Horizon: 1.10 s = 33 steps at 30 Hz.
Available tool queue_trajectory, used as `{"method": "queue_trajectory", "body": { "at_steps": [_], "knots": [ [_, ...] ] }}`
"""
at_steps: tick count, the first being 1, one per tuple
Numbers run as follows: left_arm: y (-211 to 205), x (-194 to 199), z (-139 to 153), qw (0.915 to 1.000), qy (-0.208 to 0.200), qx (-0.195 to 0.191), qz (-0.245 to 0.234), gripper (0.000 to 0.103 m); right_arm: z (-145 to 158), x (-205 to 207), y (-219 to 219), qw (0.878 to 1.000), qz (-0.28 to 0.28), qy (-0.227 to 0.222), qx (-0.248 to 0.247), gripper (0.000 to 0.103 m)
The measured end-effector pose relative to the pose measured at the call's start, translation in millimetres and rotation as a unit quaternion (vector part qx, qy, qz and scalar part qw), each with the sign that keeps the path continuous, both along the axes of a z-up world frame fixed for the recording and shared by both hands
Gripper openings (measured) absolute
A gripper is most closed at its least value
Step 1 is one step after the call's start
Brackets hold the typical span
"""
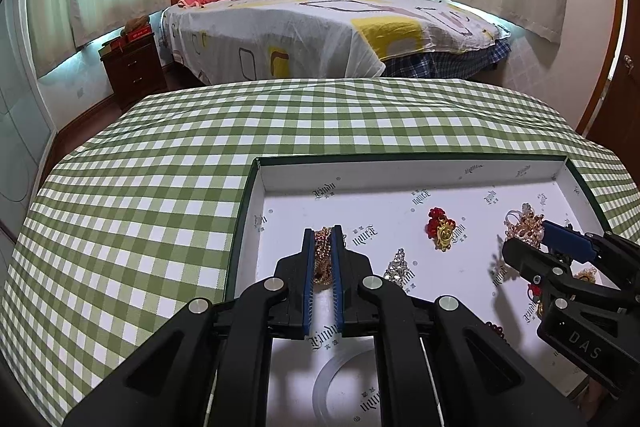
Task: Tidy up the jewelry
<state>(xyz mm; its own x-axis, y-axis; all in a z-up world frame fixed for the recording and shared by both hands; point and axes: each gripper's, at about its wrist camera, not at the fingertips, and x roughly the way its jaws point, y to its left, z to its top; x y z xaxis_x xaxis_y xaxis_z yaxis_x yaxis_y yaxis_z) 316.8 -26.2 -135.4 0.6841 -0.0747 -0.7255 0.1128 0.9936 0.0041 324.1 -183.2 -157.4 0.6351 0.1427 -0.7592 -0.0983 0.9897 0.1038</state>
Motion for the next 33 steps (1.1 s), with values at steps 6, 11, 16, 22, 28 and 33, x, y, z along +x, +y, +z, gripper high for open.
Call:
{"method": "queue_trajectory", "body": {
  "at_steps": [6,11,16,22,28,33],
  "knots": [
    [0.0,1.5,-0.7,1.0,0.003,0.001,0.0,0.01,-1.4,2.2,-2.3,1.0,0.0,0.01,0.009,0.046],
    [0.9,-0.7,0.8,1.0,-0.002,0.002,0.007,0.043,3.2,-1.8,-4.5,1.0,-0.002,-0.007,0.017,0.057],
    [1.0,-10.6,5.8,0.9996,-0.023,0.011,0.009,0.065,11.3,-11.0,-4.2,0.999,-0.003,-0.025,0.021,0.063],
    [7.2,-31.0,13.7,0.9995,-0.027,0.002,0.014,0.072,25.3,-32.9,-9.9,0.999,-0.013,-0.047,0.021,0.072],
    [6.7,-69.2,29.1,0.9992,-0.039,-0.003,0.01,0.077,39.4,-69.1,-19.8,0.998,-0.024,-0.062,0.018,0.078],
    [7.3,-110.1,46.3,0.9982,-0.057,0.003,0.018,0.08,51.0,-107.9,-25.5,0.997,-0.028,-0.072,0.017,0.078]
  ]
}}
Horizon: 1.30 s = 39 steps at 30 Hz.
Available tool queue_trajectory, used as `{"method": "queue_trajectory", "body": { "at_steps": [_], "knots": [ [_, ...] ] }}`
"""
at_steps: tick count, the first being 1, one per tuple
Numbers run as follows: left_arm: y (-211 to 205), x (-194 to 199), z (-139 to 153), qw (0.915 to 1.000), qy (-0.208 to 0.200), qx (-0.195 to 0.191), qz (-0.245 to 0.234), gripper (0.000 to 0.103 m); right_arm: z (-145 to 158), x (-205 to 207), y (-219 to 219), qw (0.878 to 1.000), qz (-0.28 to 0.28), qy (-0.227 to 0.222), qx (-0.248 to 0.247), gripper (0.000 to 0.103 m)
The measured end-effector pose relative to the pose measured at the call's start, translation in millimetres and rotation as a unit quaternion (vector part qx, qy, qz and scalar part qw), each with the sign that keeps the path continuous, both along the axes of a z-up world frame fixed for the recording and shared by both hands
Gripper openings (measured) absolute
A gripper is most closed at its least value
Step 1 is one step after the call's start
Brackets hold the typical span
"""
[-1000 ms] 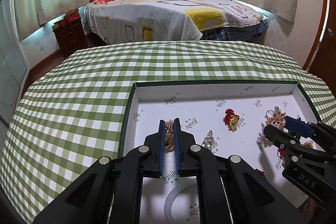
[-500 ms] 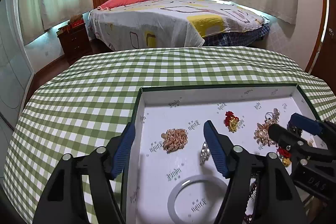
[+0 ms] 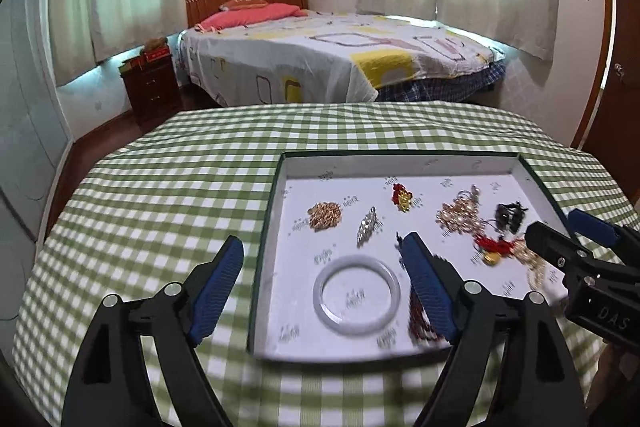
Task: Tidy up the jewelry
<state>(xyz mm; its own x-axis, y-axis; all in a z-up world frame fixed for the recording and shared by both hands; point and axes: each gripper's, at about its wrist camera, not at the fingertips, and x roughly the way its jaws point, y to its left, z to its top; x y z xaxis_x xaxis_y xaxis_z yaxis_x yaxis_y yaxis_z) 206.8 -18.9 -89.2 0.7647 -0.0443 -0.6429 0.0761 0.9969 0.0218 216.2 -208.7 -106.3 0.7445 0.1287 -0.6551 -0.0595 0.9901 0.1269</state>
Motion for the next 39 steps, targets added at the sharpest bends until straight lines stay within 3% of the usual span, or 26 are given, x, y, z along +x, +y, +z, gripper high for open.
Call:
{"method": "queue_trajectory", "body": {
  "at_steps": [10,22,39],
  "knots": [
    [9.9,-66.6,34.1,0.9994,-0.019,-0.026,0.01,0.083,35.2,-69.5,-7.1,0.999,-0.002,-0.033,-0.012,0.079],
    [19.0,-136.8,79.1,0.9975,-0.063,-0.013,0.029,0.084,80.8,-134.8,-5.0,0.996,0.008,-0.082,-0.016,0.084],
    [21.9,-189.6,125.0,0.9916,-0.123,-0.012,0.038,0.084,128.4,-202.0,-5.3,0.989,0.009,-0.143,-0.028,0.086]
  ]
}}
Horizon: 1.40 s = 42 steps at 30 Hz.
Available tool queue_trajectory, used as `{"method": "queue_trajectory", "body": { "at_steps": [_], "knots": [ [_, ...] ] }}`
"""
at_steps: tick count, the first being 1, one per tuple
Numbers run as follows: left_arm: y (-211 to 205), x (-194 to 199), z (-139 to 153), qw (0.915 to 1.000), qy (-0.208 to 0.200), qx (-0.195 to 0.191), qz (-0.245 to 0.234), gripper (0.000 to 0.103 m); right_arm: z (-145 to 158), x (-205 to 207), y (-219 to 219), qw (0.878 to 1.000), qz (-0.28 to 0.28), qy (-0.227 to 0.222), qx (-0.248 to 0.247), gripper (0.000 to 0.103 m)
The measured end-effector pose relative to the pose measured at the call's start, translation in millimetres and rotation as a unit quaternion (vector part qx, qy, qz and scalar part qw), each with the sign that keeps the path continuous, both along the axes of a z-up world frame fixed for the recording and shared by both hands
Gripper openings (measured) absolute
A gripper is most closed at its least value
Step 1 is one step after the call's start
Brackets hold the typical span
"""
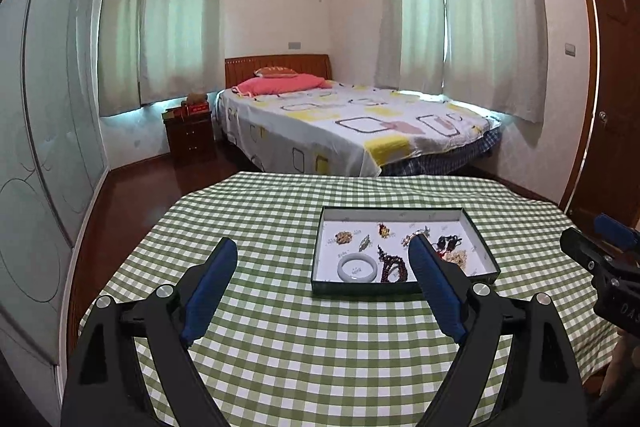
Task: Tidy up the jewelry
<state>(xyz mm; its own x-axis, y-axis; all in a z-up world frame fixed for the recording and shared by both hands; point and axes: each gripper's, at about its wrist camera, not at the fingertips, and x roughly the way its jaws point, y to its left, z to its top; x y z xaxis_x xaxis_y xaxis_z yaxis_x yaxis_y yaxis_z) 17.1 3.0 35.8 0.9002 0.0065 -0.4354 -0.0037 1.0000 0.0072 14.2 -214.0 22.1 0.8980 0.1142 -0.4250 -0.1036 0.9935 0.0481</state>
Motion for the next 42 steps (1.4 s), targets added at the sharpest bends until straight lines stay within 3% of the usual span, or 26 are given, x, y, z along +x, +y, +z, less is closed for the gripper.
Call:
{"method": "queue_trajectory", "body": {
  "at_steps": [42],
  "knots": [
    [2.3,-7.7,-4.0,0.9999,0.003,-0.014,0.001,0.085,4.8,-9.6,7.7,1.0,0.001,-0.011,0.0,0.086]
  ]
}}
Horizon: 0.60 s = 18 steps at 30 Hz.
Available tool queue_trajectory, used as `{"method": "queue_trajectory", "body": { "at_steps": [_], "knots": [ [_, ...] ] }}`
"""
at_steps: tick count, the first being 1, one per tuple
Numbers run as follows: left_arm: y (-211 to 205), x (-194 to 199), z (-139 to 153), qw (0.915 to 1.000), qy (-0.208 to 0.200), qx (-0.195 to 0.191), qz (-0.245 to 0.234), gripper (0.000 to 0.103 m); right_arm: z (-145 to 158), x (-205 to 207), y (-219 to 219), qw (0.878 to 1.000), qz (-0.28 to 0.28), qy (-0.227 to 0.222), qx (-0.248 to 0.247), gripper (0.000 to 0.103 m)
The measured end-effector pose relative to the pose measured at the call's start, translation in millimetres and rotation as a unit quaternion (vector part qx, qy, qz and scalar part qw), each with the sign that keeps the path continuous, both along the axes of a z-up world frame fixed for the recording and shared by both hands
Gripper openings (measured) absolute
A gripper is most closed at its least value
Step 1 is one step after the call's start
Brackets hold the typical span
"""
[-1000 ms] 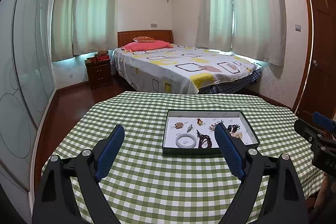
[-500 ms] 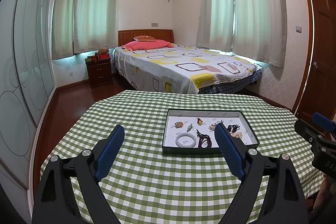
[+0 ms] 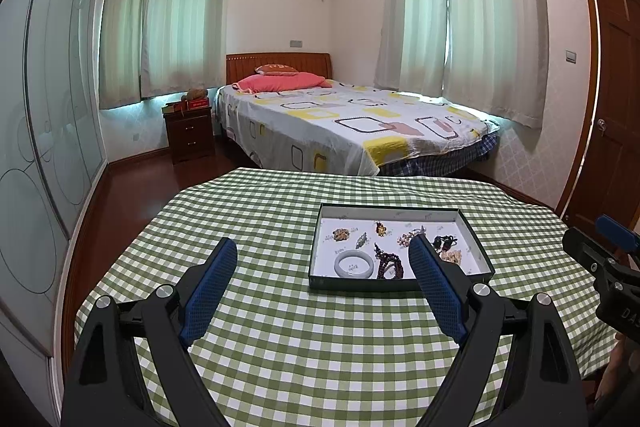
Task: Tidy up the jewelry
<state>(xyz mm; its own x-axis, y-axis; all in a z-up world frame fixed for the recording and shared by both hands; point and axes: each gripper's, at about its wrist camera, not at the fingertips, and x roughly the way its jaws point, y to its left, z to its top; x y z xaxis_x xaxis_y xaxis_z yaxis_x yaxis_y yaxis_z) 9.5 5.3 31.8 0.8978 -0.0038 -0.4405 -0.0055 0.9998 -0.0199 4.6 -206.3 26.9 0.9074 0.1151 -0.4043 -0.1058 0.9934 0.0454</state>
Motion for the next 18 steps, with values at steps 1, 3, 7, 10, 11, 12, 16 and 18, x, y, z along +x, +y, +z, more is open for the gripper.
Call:
{"method": "queue_trajectory", "body": {
  "at_steps": [1,3,7,10,11,12,16,18],
  "knots": [
    [0.2,0.6,0.0,1.0,0.0,0.0,0.0,0.085,0.0,0.0,0.2,1.0,0.0,0.0,0.0,0.086],
    [1.0,-0.1,-0.5,1.0,0.001,-0.001,0.001,0.085,-0.4,0.1,0.5,1.0,0.0,0.001,0.0,0.086],
    [2.4,0.0,-0.6,1.0,0.001,-0.003,0.003,0.085,-0.1,0.1,2.2,1.0,0.001,0.002,0.0,0.086],
    [2.4,0.5,-0.4,1.0,0.002,-0.003,0.004,0.085,-0.3,0.3,1.9,1.0,0.001,0.001,0.0,0.086],
    [2.5,0.8,-0.2,1.0,0.001,-0.003,0.004,0.085,-0.6,0.4,2.1,1.0,0.001,0.002,0.0,0.086],
    [2.4,0.4,-0.2,1.0,0.0,-0.003,0.004,0.085,-0.7,0.5,2.2,1.0,0.001,0.003,0.0,0.086],
    [2.3,0.9,-0.5,1.0,-0.001,-0.001,0.007,0.085,-0.5,0.3,1.9,1.0,0.001,0.002,0.0,0.086],
    [2.0,1.0,-0.6,1.0,-0.003,-0.001,0.008,0.085,-0.5,0.3,1.7,1.0,0.001,0.002,0.0,0.086]
  ]
}}
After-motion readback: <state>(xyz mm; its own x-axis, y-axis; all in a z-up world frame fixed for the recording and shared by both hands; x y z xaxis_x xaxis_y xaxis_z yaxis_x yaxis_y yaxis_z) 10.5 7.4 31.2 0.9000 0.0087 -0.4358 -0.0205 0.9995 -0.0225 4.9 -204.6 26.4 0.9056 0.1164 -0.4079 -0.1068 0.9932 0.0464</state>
